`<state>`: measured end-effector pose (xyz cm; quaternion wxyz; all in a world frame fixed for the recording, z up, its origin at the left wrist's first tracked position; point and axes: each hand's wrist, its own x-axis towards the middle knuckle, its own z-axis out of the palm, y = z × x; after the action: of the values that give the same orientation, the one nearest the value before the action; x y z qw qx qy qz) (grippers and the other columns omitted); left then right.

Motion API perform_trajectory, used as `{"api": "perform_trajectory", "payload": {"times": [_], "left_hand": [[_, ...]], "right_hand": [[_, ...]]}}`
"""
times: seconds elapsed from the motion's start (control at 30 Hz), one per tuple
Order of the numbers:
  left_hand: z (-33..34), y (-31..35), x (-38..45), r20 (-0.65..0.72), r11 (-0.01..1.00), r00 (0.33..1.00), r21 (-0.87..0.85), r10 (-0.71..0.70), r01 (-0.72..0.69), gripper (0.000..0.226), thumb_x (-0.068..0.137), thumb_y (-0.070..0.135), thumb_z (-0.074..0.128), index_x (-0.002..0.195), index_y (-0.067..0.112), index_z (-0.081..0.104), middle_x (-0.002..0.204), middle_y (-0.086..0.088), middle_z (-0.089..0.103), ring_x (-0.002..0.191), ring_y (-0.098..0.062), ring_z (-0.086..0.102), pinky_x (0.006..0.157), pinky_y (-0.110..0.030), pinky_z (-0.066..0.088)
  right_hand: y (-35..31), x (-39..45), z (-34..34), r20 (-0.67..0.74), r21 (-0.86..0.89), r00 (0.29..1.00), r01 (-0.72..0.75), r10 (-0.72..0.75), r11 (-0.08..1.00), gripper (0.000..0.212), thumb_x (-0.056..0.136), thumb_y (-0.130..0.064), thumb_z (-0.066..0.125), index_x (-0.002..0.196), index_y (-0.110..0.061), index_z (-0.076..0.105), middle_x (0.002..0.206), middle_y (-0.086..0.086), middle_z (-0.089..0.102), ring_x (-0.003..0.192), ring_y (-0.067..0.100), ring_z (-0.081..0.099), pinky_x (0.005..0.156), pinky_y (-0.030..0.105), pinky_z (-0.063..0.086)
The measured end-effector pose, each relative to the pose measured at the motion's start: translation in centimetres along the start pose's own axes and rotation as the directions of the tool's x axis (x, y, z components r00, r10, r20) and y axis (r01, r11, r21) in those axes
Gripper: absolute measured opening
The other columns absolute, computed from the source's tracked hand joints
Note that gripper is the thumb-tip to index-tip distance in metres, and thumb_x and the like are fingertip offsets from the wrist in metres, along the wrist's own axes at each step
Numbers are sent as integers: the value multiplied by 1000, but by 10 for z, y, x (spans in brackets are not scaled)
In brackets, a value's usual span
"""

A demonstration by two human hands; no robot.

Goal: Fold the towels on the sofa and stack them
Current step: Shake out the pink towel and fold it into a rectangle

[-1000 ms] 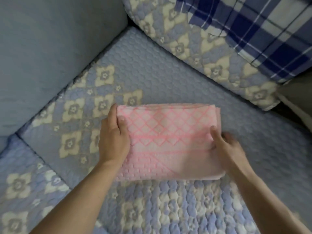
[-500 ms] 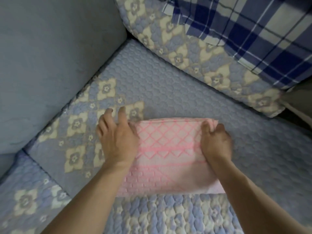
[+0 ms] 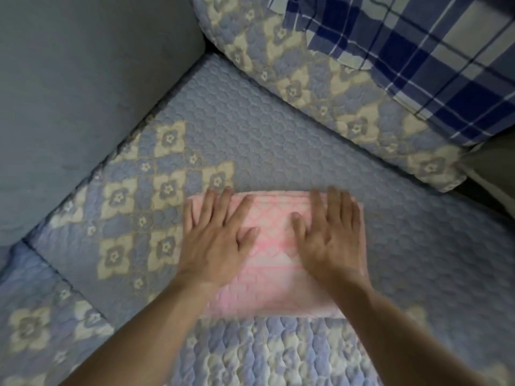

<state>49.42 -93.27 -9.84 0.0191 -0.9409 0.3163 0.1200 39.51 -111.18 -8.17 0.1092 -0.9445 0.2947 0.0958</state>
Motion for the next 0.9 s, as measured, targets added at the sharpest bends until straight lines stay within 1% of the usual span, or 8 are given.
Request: {"api": "perform_trajectory", "payload": {"times": [0.17, 0.23, 0.33, 0.43, 0.5, 0.63, 0.77, 0.9], "left_hand": [[6, -19, 21, 99, 943, 984, -288, -145, 168, 64, 97, 64, 16, 156, 40, 19, 166, -8, 7, 150, -39, 12, 120, -53, 23], [2, -23, 21, 228, 739, 920, -548, -318, 391, 70, 94, 67, 33, 156, 41, 14, 163, -7, 16, 147, -33, 26, 117, -45, 30], [-7, -35, 9, 377, 401, 773, -691, -510, 601, 82, 88, 75, 46, 153, 29, 25, 140, -11, 54, 128, -34, 53, 98, -36, 41], [-11, -32, -3, 513, 307, 718, -667, -470, 679, 74, 91, 75, 40, 137, 18, 51, 115, -6, 62, 122, -28, 55, 85, -28, 33], [-17, -42, -6, 579, 255, 719, -682, -384, 685, 86, 86, 81, 40, 138, 15, 56, 127, -8, 63, 125, -27, 56, 92, -28, 39], [-67, -96, -8, 490, 474, 803, -649, -339, 595, 75, 85, 81, 42, 116, 18, 69, 105, -5, 71, 93, -25, 67, 76, -27, 49], [-135, -156, 14, 260, 771, 889, -444, -376, 456, 72, 89, 79, 39, 113, 16, 65, 115, -8, 69, 115, -31, 62, 88, -31, 44], [-121, -162, 18, -52, 910, 923, -197, -380, 364, 56, 100, 57, 36, 145, 26, 43, 146, -17, 47, 133, -39, 45, 107, -46, 40]], "right_hand": [[21, 10, 11, 10, 50, 1000, -24, 24, 998, 65, 101, -60, 18, 157, -26, 22, 166, 9, 13, 153, 28, 5, 125, 47, 1], [34, 4, 7, -14, 184, 992, -120, 125, 976, 71, 98, -66, 27, 157, -29, 17, 167, 6, 5, 153, 28, 2, 124, 48, 2], [57, -2, 4, 114, 500, 914, -392, 390, 772, 92, 86, -73, 53, 157, -31, 12, 163, 12, 17, 149, 36, 17, 122, 49, 17], [54, 1, -5, 236, 592, 842, -520, 485, 616, 105, 70, -81, 62, 152, -26, 27, 146, 17, 47, 131, 36, 48, 111, 49, 40], [40, -2, -16, 335, 737, 818, -537, 469, 410, 77, 77, -67, 70, 134, -18, 52, 109, 12, 68, 94, 30, 67, 82, 42, 57], [9, -50, -12, 685, 728, 708, -671, 174, -141, 66, 71, -48, 84, 124, -13, 67, 113, 14, 73, 105, 33, 71, 81, 53, 59], [-70, -99, -6, 580, 744, 814, -538, -16, -396, 51, 93, -40, 65, 138, -15, 57, 130, 11, 67, 120, 27, 64, 108, 52, 43], [-118, -99, 27, 518, 848, 834, -474, 191, -236, 69, 72, -55, 83, 126, -17, 64, 111, 3, 73, 99, 21, 70, 82, 42, 57]]}}
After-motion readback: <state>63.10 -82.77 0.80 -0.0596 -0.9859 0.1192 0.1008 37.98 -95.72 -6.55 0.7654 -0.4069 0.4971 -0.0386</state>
